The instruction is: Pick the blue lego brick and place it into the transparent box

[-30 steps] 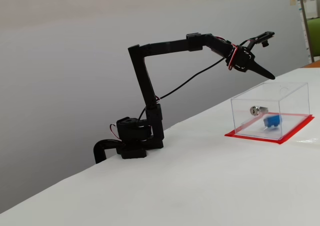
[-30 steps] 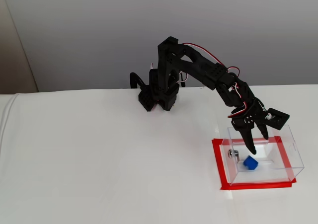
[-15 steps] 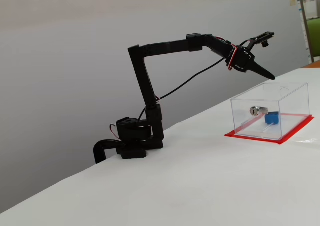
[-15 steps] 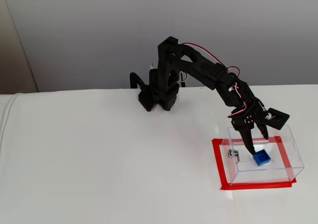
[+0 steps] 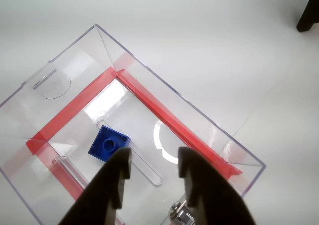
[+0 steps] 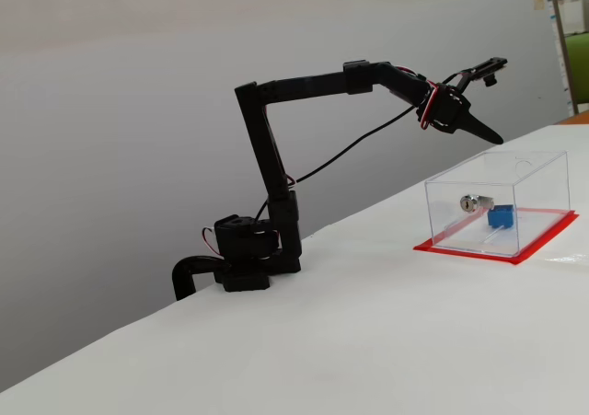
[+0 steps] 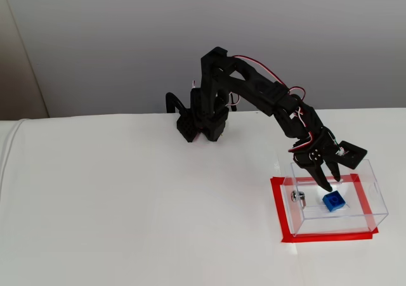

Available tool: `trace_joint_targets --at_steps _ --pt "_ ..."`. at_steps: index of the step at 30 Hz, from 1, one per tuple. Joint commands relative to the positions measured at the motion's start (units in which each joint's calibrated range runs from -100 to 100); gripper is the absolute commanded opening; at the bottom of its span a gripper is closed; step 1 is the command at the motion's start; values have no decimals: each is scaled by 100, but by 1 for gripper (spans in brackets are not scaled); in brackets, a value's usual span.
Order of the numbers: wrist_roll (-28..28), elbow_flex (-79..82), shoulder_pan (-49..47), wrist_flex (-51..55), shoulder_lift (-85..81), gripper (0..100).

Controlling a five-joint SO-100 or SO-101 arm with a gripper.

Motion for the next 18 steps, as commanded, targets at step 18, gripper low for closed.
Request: trace_joint_targets --at_steps 18 --pt "18 2342 1875 -22 -3295 2"
